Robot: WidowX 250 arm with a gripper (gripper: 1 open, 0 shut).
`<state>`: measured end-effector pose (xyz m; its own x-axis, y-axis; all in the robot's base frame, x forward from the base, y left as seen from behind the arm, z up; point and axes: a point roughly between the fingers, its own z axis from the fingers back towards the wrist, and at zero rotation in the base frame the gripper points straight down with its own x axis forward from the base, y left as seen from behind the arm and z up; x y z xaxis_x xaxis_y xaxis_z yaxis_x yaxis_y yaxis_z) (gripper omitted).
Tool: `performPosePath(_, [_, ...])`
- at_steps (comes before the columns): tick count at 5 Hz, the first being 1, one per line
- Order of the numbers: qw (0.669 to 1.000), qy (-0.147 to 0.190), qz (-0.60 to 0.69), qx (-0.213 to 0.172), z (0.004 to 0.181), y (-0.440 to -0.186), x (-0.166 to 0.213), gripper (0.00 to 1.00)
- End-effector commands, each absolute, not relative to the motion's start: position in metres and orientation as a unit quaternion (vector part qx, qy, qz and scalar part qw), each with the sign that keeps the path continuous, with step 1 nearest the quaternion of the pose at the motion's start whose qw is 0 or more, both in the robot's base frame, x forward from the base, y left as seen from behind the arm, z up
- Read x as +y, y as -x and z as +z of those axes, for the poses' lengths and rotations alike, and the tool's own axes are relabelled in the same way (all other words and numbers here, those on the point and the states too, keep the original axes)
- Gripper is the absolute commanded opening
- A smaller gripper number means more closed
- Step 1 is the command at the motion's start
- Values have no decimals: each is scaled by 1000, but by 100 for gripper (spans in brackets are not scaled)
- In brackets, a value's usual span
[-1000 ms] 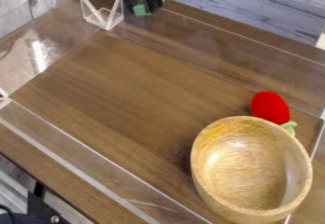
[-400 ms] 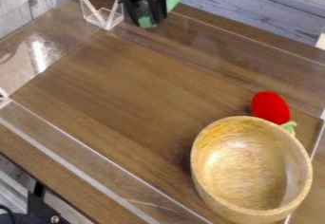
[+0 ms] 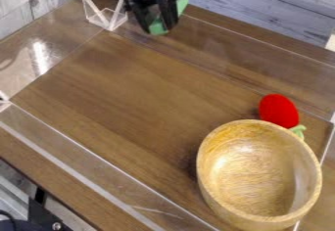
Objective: Put the green block in the brown bowl
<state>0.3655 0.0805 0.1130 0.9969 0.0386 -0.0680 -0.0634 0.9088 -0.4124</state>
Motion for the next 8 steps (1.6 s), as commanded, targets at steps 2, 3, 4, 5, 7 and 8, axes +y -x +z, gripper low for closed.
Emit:
performPosePath(2, [979, 204, 4, -13, 174, -337, 39, 0])
performPosePath(3, [979, 205, 5, -10, 171, -312, 4, 0])
performPosePath(4, [976, 216, 20, -11, 167, -296, -35, 0])
performPosePath(5, [976, 215, 14, -13, 155, -281, -71, 0])
performPosePath(7, [978, 196, -65, 3, 110, -241, -124, 0])
performPosePath(8, [980, 193, -42, -13, 91, -222, -147, 0])
